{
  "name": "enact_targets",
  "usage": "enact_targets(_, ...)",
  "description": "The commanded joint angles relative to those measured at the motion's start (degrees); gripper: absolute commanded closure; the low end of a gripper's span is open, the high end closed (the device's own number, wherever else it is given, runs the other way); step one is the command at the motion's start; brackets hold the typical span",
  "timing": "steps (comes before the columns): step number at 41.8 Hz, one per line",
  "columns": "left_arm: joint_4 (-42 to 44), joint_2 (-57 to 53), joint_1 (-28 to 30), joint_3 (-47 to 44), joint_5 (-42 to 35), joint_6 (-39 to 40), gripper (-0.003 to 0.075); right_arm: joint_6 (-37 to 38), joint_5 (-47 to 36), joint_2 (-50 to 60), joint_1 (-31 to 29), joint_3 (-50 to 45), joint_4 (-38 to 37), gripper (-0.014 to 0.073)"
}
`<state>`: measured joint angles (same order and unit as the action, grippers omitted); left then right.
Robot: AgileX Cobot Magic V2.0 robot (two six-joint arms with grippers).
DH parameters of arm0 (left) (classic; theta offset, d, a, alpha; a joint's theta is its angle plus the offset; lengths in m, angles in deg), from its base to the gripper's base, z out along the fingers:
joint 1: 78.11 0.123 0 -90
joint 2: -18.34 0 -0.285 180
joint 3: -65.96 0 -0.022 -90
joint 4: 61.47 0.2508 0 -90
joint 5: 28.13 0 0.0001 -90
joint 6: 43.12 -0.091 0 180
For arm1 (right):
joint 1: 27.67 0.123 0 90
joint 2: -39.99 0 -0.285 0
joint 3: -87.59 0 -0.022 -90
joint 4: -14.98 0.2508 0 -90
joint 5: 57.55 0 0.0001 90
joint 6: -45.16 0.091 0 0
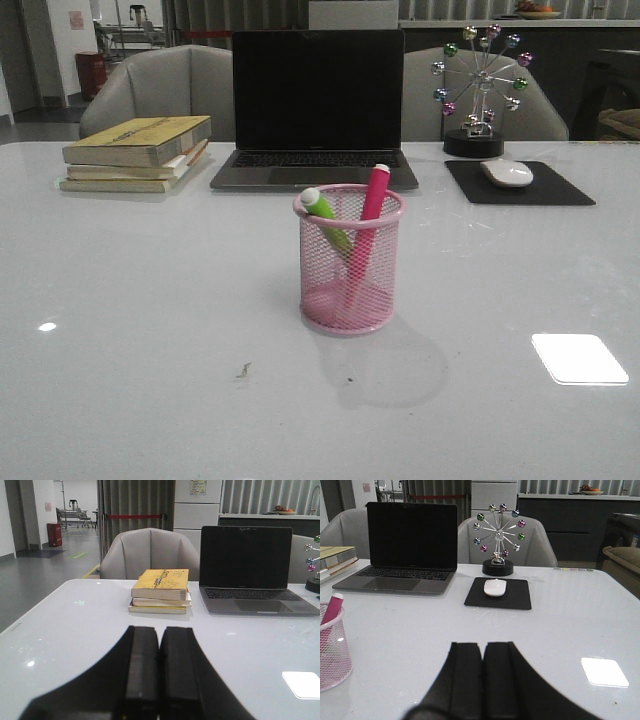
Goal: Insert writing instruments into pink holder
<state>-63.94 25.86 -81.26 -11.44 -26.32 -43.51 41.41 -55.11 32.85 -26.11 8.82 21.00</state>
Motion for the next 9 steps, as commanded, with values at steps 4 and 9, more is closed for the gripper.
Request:
enact_targets(4,-0.5,-1.07,-0.19,-0.38,-5.28,0.07,0.0629,-0.11,-5.56,1.08,-0.34,0.22,0.31,0.0543)
enact_targets(9,-0.5,-1.07,-0.19,-0.38,-5.28,0.07,0.0629,-0.11,-5.56,1.08,-0.34,0.22,0.31,0.0543)
